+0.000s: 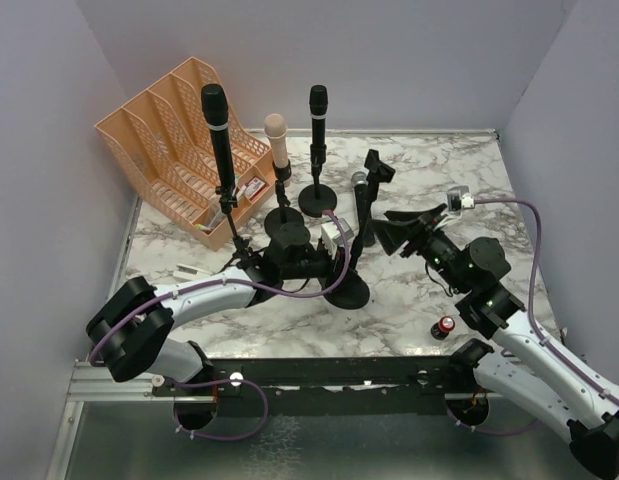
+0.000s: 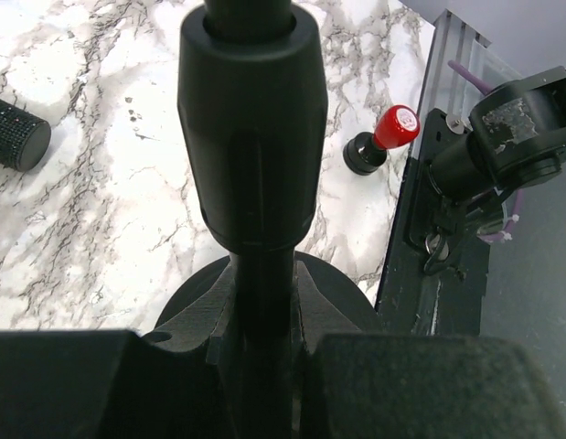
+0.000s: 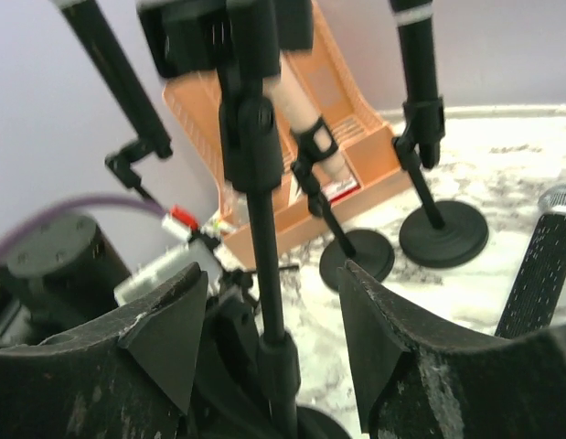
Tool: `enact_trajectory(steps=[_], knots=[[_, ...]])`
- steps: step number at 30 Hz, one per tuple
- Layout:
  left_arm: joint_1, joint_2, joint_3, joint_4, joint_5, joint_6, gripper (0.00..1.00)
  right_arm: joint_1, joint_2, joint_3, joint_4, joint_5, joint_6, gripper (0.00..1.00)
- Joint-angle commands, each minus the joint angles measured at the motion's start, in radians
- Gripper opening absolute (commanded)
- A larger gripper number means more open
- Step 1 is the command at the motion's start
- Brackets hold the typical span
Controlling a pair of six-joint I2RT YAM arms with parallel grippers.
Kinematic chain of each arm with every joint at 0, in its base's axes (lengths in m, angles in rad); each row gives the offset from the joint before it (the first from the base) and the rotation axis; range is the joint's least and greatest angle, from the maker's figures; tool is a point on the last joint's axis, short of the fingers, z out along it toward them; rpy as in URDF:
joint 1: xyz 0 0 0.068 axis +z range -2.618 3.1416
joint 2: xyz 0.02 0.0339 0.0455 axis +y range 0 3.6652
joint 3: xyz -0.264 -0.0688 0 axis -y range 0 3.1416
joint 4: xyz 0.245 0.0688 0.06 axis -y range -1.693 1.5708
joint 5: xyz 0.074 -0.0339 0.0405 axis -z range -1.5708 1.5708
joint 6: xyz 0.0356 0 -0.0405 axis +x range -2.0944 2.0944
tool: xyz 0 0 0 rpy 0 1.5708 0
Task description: Attach the microphones to the stand
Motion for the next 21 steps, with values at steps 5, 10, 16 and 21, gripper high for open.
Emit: enact_trajectory(steps=[5,10,16,21], knots=[[-0.003,-0.022,0.041,0.044,0.012,-0.007,0.00,-0.001,-0.014,-0.090,0.003,-0.199,-0.007,0.64],[-0.003,-0.036,0.046,0.045,0.035,-0.002,0.00,-0.002,0.080,-0.078,0.020,-0.261,0.010,0.62],[-0.003,-0.050,0.048,0.044,0.057,-0.004,0.00,-0.001,0.138,-0.083,0.057,-0.318,0.025,0.49],[-0.004,-0.050,0.049,0.044,0.024,-0.015,0.00,-0.001,0.120,-0.127,0.133,-0.268,0.085,0.47]])
